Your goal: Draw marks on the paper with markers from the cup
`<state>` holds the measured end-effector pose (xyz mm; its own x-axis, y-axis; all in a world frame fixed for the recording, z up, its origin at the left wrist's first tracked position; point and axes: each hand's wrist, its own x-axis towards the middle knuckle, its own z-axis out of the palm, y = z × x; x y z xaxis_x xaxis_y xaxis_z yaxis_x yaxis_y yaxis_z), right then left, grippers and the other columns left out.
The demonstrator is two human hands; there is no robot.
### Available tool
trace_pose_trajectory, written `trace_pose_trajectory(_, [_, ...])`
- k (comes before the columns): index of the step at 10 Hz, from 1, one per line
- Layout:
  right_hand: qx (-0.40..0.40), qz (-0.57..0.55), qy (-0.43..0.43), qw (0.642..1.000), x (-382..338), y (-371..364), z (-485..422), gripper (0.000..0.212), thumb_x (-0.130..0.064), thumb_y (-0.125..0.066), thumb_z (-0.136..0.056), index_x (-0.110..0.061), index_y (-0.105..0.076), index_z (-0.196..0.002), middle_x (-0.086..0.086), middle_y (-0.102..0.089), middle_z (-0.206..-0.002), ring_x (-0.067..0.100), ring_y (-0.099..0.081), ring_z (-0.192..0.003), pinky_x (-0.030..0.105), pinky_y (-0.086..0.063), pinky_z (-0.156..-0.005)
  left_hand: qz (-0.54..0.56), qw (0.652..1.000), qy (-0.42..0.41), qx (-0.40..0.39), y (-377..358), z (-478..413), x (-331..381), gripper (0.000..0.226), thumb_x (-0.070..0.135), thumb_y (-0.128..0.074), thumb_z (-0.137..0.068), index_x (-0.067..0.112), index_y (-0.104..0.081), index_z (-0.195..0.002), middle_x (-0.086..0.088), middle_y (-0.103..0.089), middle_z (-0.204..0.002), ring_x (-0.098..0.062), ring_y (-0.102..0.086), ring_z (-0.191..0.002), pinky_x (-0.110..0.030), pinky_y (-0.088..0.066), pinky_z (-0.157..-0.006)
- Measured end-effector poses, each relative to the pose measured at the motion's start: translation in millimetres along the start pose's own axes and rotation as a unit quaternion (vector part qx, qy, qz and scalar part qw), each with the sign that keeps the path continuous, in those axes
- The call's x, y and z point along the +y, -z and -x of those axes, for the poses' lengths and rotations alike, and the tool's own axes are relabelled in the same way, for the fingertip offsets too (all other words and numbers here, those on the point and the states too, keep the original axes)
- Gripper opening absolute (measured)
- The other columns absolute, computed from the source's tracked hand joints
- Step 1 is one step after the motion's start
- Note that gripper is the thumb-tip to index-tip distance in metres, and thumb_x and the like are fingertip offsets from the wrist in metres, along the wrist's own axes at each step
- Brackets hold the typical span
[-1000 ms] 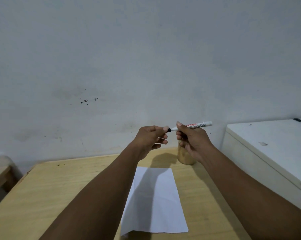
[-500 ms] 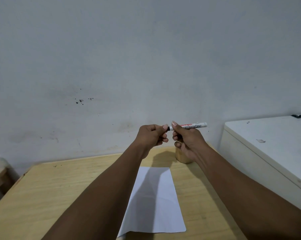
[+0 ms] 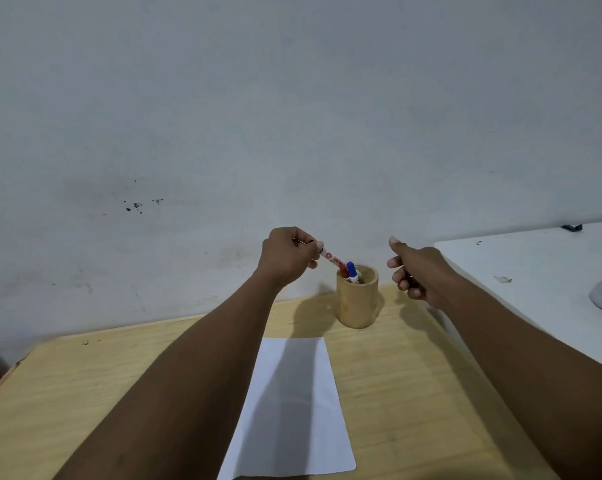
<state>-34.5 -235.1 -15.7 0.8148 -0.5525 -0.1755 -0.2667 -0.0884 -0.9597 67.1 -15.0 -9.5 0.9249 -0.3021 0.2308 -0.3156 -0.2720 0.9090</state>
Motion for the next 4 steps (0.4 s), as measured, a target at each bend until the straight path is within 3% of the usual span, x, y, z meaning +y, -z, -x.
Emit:
trace_pose_trajectory(1, [0.002,0.02,0.007,1.0,6.2,0.3,-1.8,0.048,-0.05,-0.058,-0.099,-0.003,-0.069,-0.099,0.01,-0.063,-0.07,0.018,-0.051,-0.048,0.024,-0.034,-0.041,-0.046,0.999,-0.011,-0.02,-11.1,-4.0,-0.5,0.017,0.021,-0.077,-0.088,0.005,-0.074,-0.094,-0.004,-0.078,-0.077,-0.011,-0.073,-0.062,-0.024,-0.052,-0.062])
trace_pose_trajectory(3, [-0.008,0.065,0.041,0.997,6.2,-9.2,-1.6,0.041,-0.043,-0.059,-0.1,-0.004,-0.07,-0.1,0.011,-0.068,-0.074,0.017,-0.056,-0.05,0.022,-0.037,-0.043,-0.152,0.984,-0.02,-0.088,-35.2,-10.0,-2.9,0.032,0.036,-0.076,-0.089,0.013,-0.072,-0.111,-0.008,-0.079,-0.094,-0.023,-0.077,-0.083,-0.027,-0.059,-0.069])
trace_pose_trajectory(4, [-0.019,0.079,0.058,0.995,-0.3,-12.6,0.9,0.038,-0.043,-0.06,-0.099,-0.006,-0.071,-0.098,0.01,-0.069,-0.074,0.016,-0.057,-0.049,0.023,-0.038,-0.045,-0.214,0.972,-0.022,-0.093,-38.2,-13.7,-5.3,0.044,0.043,-0.074,-0.088,0.016,-0.07,-0.122,-0.007,-0.078,-0.101,-0.025,-0.074,-0.094,-0.044,-0.06,-0.089])
